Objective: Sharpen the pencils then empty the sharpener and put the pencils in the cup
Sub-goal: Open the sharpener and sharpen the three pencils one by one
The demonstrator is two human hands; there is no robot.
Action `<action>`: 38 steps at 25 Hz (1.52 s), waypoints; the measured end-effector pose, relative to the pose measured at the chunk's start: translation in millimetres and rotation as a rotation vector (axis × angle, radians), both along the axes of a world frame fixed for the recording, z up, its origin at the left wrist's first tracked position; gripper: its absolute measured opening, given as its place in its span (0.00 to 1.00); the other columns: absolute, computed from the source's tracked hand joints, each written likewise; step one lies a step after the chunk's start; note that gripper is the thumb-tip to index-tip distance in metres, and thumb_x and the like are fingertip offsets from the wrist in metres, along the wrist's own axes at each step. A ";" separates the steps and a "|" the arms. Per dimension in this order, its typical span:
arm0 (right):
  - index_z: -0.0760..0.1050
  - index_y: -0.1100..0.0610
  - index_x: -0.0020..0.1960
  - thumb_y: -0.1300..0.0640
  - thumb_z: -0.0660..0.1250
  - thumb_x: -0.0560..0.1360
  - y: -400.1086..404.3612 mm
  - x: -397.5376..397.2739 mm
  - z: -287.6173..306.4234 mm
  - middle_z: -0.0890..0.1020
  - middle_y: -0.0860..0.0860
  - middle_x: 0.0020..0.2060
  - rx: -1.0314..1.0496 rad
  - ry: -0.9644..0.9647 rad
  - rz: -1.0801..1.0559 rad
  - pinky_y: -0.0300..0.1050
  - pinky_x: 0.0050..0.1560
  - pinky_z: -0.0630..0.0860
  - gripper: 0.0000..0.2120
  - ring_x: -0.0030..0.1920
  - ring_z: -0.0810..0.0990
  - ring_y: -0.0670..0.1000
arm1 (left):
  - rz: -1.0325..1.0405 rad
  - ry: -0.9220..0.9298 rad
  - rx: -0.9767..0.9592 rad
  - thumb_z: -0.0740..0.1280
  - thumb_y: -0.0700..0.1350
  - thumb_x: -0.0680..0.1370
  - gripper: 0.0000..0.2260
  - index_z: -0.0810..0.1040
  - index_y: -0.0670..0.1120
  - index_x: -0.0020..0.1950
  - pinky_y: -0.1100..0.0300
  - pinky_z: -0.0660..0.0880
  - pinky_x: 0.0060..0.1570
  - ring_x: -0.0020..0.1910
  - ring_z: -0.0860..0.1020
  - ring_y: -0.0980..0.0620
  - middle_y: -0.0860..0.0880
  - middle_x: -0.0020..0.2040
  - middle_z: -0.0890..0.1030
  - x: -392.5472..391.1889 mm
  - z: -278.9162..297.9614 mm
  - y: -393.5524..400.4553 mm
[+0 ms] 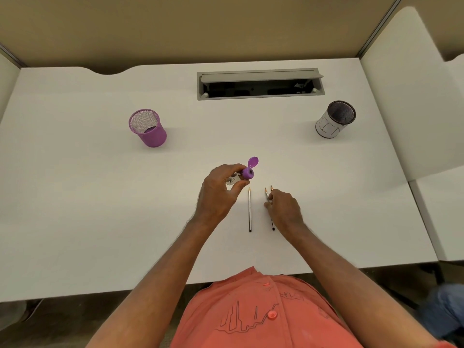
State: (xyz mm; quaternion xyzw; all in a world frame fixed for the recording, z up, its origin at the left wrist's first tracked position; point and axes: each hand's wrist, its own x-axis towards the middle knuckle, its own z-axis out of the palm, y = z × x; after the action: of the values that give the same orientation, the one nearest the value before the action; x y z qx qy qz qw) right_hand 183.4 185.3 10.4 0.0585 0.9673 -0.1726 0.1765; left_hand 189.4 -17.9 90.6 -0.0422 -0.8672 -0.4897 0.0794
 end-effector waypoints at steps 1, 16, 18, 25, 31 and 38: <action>0.77 0.58 0.56 0.55 0.69 0.79 0.1 -0.2 -0.2 0.84 0.56 0.51 0.005 0.003 0.006 0.50 0.47 0.76 0.09 0.51 0.82 0.60 | 0.000 -0.001 0.000 0.77 0.44 0.75 0.14 0.82 0.54 0.59 0.63 0.76 0.51 0.50 0.79 0.59 0.62 0.51 0.82 -0.2 -0.2 -0.4; 0.72 0.57 0.56 0.53 0.72 0.77 -51.1 13.6 2.6 0.81 0.54 0.48 -0.108 0.017 0.085 0.48 0.42 0.75 0.13 0.46 0.82 0.57 | 0.011 0.011 -0.017 0.76 0.45 0.75 0.14 0.81 0.52 0.59 0.66 0.76 0.52 0.50 0.79 0.61 0.59 0.53 0.83 -2.3 -1.2 -9.9; 0.71 0.57 0.55 0.57 0.71 0.77 -51.5 14.6 -1.8 0.81 0.55 0.48 -0.097 0.026 0.079 0.47 0.40 0.74 0.11 0.45 0.82 0.57 | 0.015 0.007 -0.025 0.77 0.45 0.75 0.14 0.81 0.52 0.60 0.66 0.76 0.52 0.50 0.79 0.60 0.58 0.53 0.84 -2.4 -1.6 -11.1; 0.72 0.56 0.49 0.60 0.69 0.73 -48.9 9.4 5.3 0.81 0.52 0.43 -0.239 -0.051 -0.062 0.49 0.39 0.76 0.07 0.42 0.80 0.56 | 0.018 -0.020 -0.012 0.76 0.44 0.75 0.13 0.82 0.53 0.58 0.63 0.76 0.51 0.50 0.79 0.58 0.60 0.52 0.83 -4.5 -1.2 -9.9; 0.78 0.52 0.55 0.61 0.65 0.77 -15.9 -1.1 58.9 0.76 0.51 0.51 -0.418 0.221 -0.213 0.46 0.42 0.73 0.10 0.46 0.78 0.52 | 0.022 -0.042 -0.011 0.75 0.43 0.76 0.13 0.82 0.54 0.58 0.60 0.77 0.53 0.51 0.79 0.57 0.60 0.52 0.83 -8.7 -2.6 -12.5; 0.85 0.49 0.60 0.62 0.70 0.75 -1.1 -0.7 114.8 0.77 0.50 0.49 -0.116 0.631 0.167 0.47 0.48 0.67 0.16 0.47 0.76 0.52 | -0.010 -0.051 -0.032 0.74 0.42 0.77 0.12 0.82 0.54 0.59 0.56 0.77 0.56 0.53 0.79 0.56 0.61 0.53 0.83 -12.7 -3.4 -4.9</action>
State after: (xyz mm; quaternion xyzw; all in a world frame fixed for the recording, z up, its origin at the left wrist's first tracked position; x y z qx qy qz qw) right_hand 182.7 184.2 125.2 -0.0875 0.9643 -0.2217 -0.1150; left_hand 176.7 -22.8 87.2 -0.0353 -0.8764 -0.4773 0.0543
